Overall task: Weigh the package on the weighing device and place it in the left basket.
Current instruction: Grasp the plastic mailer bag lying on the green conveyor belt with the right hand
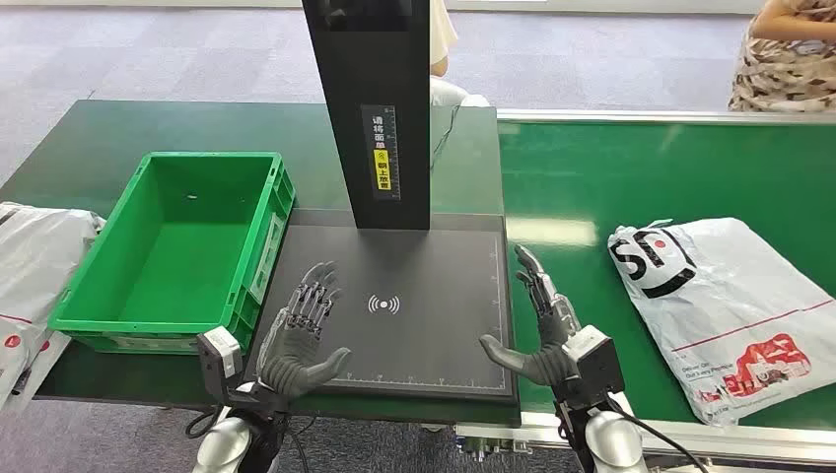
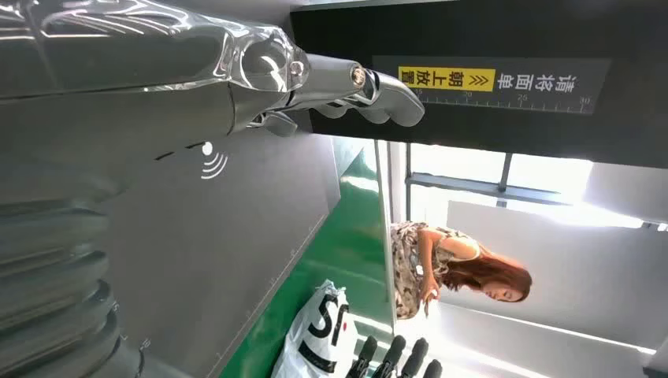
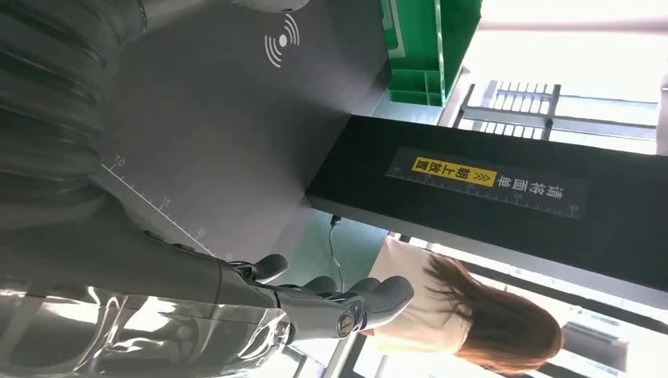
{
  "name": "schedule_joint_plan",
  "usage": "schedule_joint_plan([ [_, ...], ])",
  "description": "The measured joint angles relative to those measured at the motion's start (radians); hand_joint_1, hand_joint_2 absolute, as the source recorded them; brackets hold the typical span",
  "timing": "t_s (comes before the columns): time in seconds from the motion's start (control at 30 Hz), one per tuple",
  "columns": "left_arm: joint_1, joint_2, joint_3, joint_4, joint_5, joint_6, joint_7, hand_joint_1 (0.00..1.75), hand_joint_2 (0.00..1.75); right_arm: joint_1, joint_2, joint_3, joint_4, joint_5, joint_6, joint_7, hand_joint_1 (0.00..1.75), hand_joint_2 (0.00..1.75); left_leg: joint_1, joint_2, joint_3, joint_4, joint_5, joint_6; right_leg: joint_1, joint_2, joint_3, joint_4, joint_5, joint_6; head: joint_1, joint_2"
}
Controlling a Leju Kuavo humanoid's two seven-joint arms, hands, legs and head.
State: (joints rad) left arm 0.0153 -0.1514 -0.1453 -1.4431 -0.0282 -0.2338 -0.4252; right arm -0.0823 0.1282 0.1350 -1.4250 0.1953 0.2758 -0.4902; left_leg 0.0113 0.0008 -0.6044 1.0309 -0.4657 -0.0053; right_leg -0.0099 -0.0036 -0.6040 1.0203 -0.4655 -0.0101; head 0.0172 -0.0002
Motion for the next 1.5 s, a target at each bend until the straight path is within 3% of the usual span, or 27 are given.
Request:
schedule_joint_plan([
  [0.37, 0.019, 0.001, 0.000, -0.010, 0.000, 0.000, 0.003, 0.00, 1.75, -0.005, 0.000, 0.001, 0.019, 0.028, -0.023, 0.014, 0.00, 1.75, 0.000, 0.000, 0.000, 0.000, 0.000, 0.000, 0.000, 0.000, 0.000, 0.000, 0.000, 0.000, 0.000, 0.000],
  [0.6, 0.025, 0.006, 0.000, -0.017, 0.000, -0.003, 0.003, 0.00, 1.75, -0.059, -0.022, -0.019, 0.033, 0.204, -0.177, 0.066, 0.00, 1.75, 0.000, 0.000, 0.000, 0.000, 0.000, 0.000, 0.000, 0.000, 0.000, 0.000, 0.000, 0.000, 0.000, 0.000],
  [0.83, 0.035, 0.008, 0.000, -0.029, 0.000, -0.007, 0.001, 0.00, 1.75, -0.215, -0.095, -0.072, 0.123, 0.437, -0.324, 0.150, 0.00, 1.75, 0.000, 0.000, 0.000, 0.000, 0.000, 0.000, -0.001, 0.000, 0.000, 0.000, 0.001, 0.000, 0.000, 0.000],
  [1.2, 0.034, 0.015, 0.002, -0.030, 0.003, -0.007, 0.001, 0.00, 1.75, -0.489, -0.267, -0.171, 0.467, 0.657, -0.448, 0.374, 0.00, 1.75, 0.000, -0.001, 0.000, 0.001, 0.001, 0.001, -0.001, -0.001, 0.000, 0.000, 0.001, 0.000, 0.000, 0.000],
  [1.5, 0.034, 0.023, 0.005, -0.036, 0.025, 0.005, 0.018, 0.00, 1.75, -0.559, -0.336, -0.229, 0.692, 0.698, -0.376, 0.590, 0.00, 1.75, 0.000, -0.001, 0.000, 0.001, 0.000, 0.001, 0.000, -0.001, 0.000, 0.000, 0.001, 0.000, 0.000, 0.000],
])
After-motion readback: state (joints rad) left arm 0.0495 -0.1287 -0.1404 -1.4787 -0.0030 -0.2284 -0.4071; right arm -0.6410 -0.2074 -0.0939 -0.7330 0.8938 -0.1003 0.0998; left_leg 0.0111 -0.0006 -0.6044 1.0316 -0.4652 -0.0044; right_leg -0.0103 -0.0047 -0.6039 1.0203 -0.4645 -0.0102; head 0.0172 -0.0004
